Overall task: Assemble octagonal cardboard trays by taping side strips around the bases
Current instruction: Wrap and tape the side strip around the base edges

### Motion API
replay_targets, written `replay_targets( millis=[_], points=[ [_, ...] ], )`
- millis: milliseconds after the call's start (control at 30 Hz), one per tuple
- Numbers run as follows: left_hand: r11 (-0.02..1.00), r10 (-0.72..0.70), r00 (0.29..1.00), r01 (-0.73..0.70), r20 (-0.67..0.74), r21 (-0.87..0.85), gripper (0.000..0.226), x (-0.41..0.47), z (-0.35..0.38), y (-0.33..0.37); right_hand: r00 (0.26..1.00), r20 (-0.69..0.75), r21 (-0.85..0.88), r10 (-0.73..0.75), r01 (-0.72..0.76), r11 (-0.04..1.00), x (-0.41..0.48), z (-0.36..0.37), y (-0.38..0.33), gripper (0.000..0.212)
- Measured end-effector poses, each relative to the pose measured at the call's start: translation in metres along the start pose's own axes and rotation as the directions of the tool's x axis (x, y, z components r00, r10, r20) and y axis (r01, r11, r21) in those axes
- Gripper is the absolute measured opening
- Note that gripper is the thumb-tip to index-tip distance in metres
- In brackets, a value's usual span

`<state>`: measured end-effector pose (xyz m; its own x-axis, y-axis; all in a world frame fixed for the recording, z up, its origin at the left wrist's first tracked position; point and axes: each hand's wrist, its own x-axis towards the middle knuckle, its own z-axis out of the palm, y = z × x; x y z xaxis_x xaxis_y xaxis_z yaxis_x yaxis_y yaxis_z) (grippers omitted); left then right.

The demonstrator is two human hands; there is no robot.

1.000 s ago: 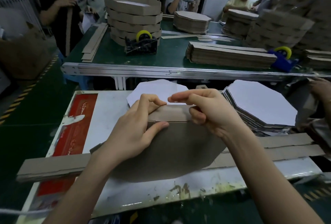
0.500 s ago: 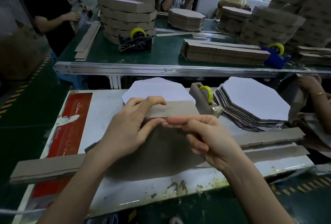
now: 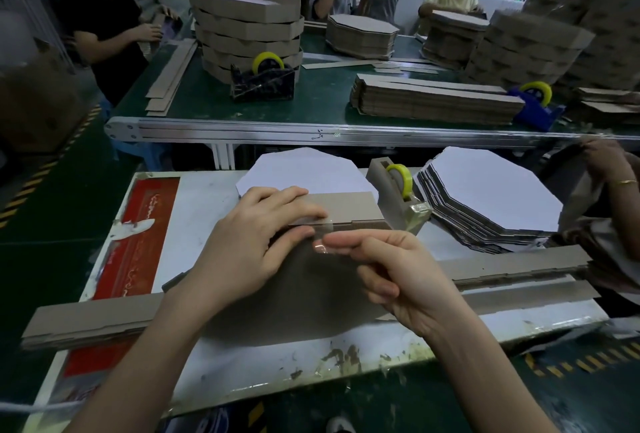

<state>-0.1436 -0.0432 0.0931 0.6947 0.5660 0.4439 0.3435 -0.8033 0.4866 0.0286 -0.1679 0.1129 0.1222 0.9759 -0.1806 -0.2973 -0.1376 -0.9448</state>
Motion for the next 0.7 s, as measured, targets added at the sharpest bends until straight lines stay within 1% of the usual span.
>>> replay_targets(
  millis=[67,167,333,467,567,700],
  points=[
    [1.000,-0.005,1.000,0.005,0.019,0.013,0.040,0.000,0.000,0.000,1.000,-0.008,-0.017,-0.001,0.001,1.000,0.001,-0.001,0.002,0.044],
    [0.999,-0.025,0.999,0.024,0.047,0.034,0.038,0.002,-0.001,0.001,1.000,-0.016,-0.062,-0.017,0.016,0.998,0.003,-0.002,0.003,0.044],
    [0.997,-0.035,0.996,0.028,0.080,0.078,0.038,0.002,-0.003,0.002,0.998,-0.034,-0.212,-0.050,0.042,0.976,0.006,-0.003,0.005,0.042],
    [0.994,-0.044,0.996,0.035,0.082,0.106,0.039,0.002,-0.004,0.004,0.996,-0.040,-0.290,-0.078,0.063,0.955,0.009,-0.003,0.007,0.043],
    [0.995,-0.087,0.994,0.084,0.072,0.051,0.037,0.004,-0.005,0.009,0.996,-0.036,-0.327,-0.082,0.066,0.943,0.012,-0.005,0.010,0.043],
    [0.987,-0.148,0.989,0.148,0.000,-0.067,0.036,0.008,-0.007,0.017,0.995,-0.043,-0.339,-0.087,0.067,0.939,0.015,-0.005,0.016,0.039]
  ],
)
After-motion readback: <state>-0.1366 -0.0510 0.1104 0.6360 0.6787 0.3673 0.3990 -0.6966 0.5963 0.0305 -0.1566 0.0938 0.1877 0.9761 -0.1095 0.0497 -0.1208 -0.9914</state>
